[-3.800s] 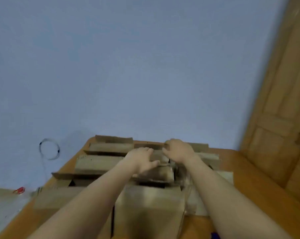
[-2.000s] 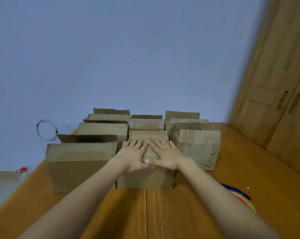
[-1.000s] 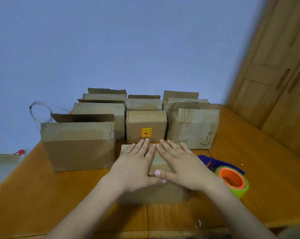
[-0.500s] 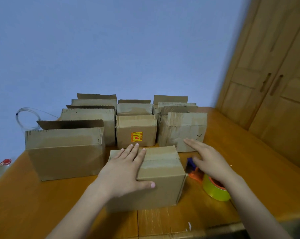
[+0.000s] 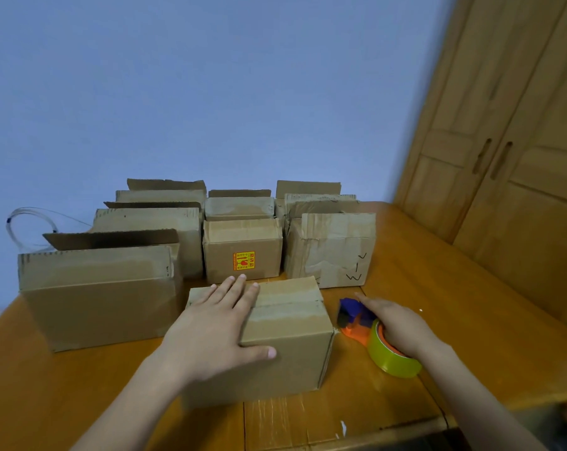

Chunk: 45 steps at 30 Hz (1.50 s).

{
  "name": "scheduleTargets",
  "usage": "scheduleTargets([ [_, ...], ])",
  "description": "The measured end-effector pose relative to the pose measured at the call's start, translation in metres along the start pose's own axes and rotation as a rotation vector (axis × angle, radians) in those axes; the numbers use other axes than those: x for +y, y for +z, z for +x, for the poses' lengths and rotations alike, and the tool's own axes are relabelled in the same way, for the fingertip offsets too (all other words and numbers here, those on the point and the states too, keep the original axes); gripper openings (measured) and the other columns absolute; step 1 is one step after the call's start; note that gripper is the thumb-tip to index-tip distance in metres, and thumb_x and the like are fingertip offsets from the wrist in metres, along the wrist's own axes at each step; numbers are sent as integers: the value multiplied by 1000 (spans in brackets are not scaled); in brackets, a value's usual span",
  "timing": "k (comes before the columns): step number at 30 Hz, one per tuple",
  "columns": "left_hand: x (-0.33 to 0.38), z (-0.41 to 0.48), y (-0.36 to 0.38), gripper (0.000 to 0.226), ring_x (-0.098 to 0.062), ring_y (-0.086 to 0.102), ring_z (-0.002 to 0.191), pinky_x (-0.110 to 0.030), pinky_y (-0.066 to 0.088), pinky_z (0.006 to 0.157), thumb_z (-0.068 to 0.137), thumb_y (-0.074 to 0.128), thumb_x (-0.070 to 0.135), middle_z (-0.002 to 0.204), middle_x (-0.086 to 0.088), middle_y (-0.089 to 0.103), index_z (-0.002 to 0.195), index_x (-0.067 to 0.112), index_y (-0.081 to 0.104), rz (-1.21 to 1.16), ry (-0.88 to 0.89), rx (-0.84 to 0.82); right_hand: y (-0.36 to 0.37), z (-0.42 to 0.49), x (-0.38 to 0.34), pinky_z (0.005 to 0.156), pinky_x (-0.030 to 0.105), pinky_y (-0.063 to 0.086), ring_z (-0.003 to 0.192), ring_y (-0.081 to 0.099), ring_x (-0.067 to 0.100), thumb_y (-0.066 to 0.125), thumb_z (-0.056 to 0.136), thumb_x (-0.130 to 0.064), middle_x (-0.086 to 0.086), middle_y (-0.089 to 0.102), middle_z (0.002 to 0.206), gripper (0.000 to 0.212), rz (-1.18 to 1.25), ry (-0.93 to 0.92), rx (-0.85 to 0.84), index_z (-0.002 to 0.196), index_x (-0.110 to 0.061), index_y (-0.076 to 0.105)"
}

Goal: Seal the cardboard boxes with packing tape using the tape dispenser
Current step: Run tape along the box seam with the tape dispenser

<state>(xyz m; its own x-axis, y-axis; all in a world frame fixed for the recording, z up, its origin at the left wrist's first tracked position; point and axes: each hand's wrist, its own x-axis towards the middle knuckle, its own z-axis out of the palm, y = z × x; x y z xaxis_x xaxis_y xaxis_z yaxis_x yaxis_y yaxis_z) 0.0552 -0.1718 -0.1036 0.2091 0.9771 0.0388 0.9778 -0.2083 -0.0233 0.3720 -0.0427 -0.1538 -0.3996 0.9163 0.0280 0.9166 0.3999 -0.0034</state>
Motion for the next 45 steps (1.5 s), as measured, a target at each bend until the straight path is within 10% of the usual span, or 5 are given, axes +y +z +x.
scheduleTargets([
  [12,0,0,-1,125,-10,-22,139,-29,-11,109,37,-22,96,149,9,-26,144,33,-25,-23,-1,21,-23,-6,-2,72,40,52,96,66,30,72,59,18,3,72,102,66,-13,-88,640,115,-17,67],
  [19,3,6,-8,127,-18,1,149,-30,-10,110,45,-5,92,163,1,1,154,27,-4,-5,9,52,-80,-2,-31,78,38,49,103,59,27,75,73,-2,10,69,107,54,23,-333,988,119,-17,50],
  [26,2,20,-15,116,-18,4,149,-37,-4,118,58,22,90,162,2,8,154,28,4,-78,40,45,-100,10,-67,84,38,49,113,59,27,87,64,-10,9,66,119,69,23,-506,993,122,-17,50],
  [35,2,5,-28,66,-8,46,125,-22,33,100,84,59,58,136,9,51,139,26,43,-450,-56,737,-98,11,-88,81,40,52,108,62,27,72,76,-4,9,67,116,50,31,-586,1053,120,-15,51],
  [45,0,26,-14,33,-17,57,103,-33,47,81,86,57,41,113,1,63,103,14,68,-235,84,1002,-108,11,-99,84,31,46,110,56,20,67,76,-11,9,68,114,49,83,-607,1051,121,-16,51],
])
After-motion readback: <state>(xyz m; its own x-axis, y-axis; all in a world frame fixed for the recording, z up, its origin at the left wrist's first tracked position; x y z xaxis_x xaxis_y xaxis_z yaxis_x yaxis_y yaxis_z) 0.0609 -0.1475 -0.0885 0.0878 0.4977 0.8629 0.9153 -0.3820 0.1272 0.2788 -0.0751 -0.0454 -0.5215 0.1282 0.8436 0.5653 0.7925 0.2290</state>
